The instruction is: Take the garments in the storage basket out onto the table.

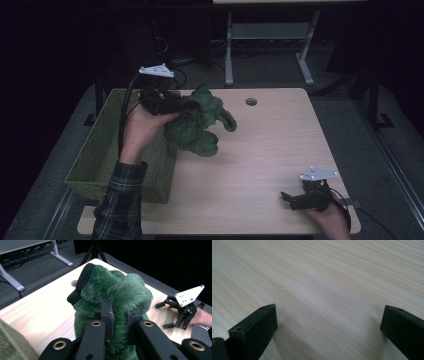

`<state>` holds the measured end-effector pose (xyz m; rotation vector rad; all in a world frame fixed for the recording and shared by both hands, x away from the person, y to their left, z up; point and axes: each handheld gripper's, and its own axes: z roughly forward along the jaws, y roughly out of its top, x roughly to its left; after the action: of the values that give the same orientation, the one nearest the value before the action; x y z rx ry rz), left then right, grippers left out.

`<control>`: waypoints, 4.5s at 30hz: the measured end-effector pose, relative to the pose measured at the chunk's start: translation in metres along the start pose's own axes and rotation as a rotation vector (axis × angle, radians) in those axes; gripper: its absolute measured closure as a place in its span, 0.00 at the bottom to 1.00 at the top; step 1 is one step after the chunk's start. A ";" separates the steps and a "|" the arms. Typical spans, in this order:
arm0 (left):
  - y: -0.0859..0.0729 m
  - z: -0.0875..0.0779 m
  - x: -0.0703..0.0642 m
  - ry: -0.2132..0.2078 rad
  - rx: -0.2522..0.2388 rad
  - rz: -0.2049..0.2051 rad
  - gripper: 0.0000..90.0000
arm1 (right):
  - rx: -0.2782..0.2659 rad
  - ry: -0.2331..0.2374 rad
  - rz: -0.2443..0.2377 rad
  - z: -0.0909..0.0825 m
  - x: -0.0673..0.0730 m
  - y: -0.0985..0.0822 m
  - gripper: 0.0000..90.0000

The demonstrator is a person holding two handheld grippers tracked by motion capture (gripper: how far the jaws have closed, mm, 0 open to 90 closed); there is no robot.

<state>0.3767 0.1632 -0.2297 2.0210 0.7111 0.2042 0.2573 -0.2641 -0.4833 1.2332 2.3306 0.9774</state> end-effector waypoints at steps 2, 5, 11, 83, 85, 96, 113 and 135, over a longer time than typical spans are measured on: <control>0.001 0.006 -0.003 -0.003 0.002 -0.007 0.90 | 0.000 0.000 0.000 0.000 0.000 0.000 0.01; 0.002 0.014 -0.006 -0.006 0.007 -0.001 0.90 | 0.002 0.001 0.004 0.000 0.000 0.000 0.01; 0.004 0.040 -0.016 -0.025 0.005 -0.003 0.90 | 0.002 0.001 0.004 0.000 0.000 0.000 0.01; -0.106 0.170 -0.027 0.010 0.182 -0.008 0.50 | 0.005 0.004 0.001 0.000 0.001 0.000 0.01; -0.111 0.165 -0.023 0.021 0.179 -0.019 0.50 | 0.009 0.004 0.001 0.000 0.001 0.000 0.01; -0.136 0.151 -0.007 0.071 0.175 -0.064 0.50 | -0.010 0.019 -0.024 -0.009 0.009 0.006 0.12; -0.147 0.151 -0.011 0.062 0.192 -0.027 0.45 | -0.078 0.192 -0.080 0.003 0.047 0.032 0.36; -0.149 0.140 -0.027 0.029 0.197 0.038 0.43 | -0.038 0.143 -0.065 -0.002 0.025 0.032 0.92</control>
<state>0.3531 0.1013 -0.4249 2.2241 0.7350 0.1922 0.2608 -0.2316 -0.4588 1.0987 2.4316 1.1160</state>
